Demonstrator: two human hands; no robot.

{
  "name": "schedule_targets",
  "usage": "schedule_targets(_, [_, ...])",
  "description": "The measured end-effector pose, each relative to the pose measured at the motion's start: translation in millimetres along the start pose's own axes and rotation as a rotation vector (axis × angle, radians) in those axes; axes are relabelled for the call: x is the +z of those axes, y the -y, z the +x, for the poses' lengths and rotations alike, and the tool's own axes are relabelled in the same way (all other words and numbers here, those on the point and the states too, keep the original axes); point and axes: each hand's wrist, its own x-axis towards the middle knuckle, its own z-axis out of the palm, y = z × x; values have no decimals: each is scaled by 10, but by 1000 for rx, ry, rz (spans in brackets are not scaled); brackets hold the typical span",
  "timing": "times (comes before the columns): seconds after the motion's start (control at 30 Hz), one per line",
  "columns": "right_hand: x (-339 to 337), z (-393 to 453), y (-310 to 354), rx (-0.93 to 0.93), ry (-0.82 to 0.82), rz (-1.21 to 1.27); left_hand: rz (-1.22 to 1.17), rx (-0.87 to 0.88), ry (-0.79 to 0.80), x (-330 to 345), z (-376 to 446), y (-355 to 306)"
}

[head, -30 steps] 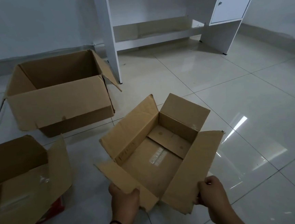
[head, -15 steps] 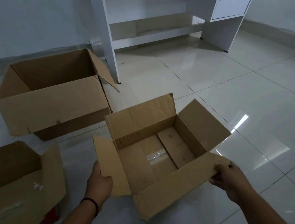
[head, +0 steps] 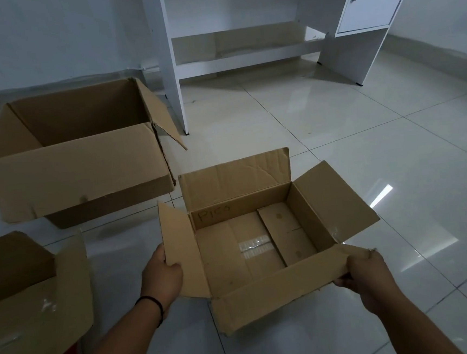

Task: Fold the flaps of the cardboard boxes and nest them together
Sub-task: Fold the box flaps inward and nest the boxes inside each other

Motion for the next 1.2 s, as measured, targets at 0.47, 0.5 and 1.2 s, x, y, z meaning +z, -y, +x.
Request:
schedule_targets(0.47, [295,-770,310,-593,-319,-459,324,129,-166,-617,-271,-298])
schedule_targets(0.5, [368,-887,331,-647,-263,-493,351,168,-178,-741,-338,-304])
schedule_targets(1.2, [2643,-2735,259,-1097,378,-955,266,-217,-664,-3933,-1454,1111])
